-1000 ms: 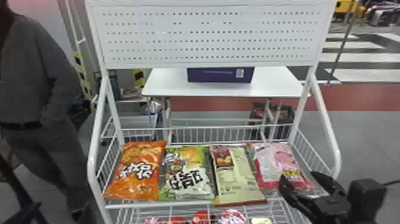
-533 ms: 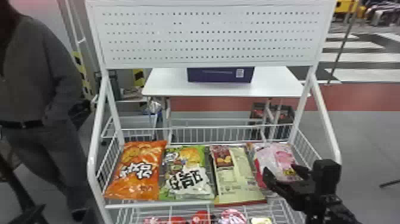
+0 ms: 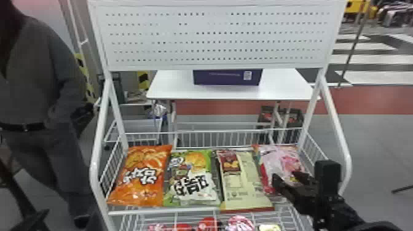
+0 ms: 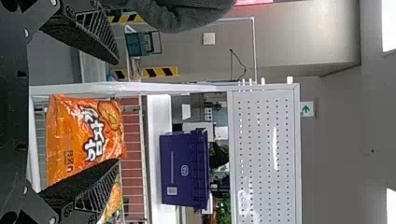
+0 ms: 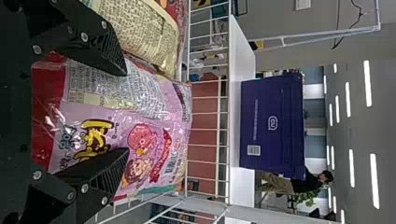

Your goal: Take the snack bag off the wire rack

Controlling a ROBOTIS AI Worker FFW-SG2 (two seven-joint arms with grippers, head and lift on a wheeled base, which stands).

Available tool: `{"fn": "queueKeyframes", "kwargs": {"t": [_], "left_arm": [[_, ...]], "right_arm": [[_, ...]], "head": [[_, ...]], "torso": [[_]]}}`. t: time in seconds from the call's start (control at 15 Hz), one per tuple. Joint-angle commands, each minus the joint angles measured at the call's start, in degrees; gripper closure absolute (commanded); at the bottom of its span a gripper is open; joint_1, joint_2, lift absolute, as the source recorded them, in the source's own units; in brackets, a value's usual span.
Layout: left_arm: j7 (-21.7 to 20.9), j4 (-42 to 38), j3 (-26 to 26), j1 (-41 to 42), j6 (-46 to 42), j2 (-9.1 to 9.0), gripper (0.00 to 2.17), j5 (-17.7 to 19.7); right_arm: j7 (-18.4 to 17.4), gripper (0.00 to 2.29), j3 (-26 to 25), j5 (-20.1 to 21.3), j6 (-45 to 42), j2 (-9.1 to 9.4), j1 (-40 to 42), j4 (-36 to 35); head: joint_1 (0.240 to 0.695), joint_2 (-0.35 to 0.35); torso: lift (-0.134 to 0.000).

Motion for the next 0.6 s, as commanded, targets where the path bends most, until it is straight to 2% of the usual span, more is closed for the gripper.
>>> {"fn": "queueKeyframes", "kwargs": {"t": [0.0,0.07,0.13,0.27,0.33,0.53], "left_arm": [[0.00,0.15,0.00,-0.33,0.78,0.00,0.15,0.01],[0.00,0.15,0.00,-0.41,0.78,0.00,0.15,0.01],[0.00,0.06,0.00,-0.41,0.96,0.00,0.15,-0.07],[0.00,0.15,0.00,-0.41,0.96,-0.09,0.15,0.01],[0.00,0.15,0.00,-0.33,0.96,-0.09,0.15,0.01],[0.00,0.06,0.00,-0.24,0.96,0.00,0.15,-0.07]], "right_arm": [[0.04,1.19,-0.33,-0.50,0.84,0.00,0.86,-0.94],[0.04,1.53,-0.51,-0.94,1.19,0.00,1.12,-1.81],[0.04,1.69,-0.68,-1.03,1.72,0.00,1.38,-2.69],[0.04,1.71,-0.86,-1.20,2.42,-0.09,1.82,-4.10],[-0.05,1.87,-0.86,-1.29,2.42,0.00,2.09,-4.80],[-0.14,2.01,-1.47,-1.38,2.42,0.00,3.05,-7.26]], "head": [[0.499,0.000],[0.499,0.000],[0.499,0.000],[0.499,0.000],[0.499,0.000],[0.499,0.000]], "torso": [[0.000],[0.000],[0.000],[0.000],[0.000],[0.000]]}}
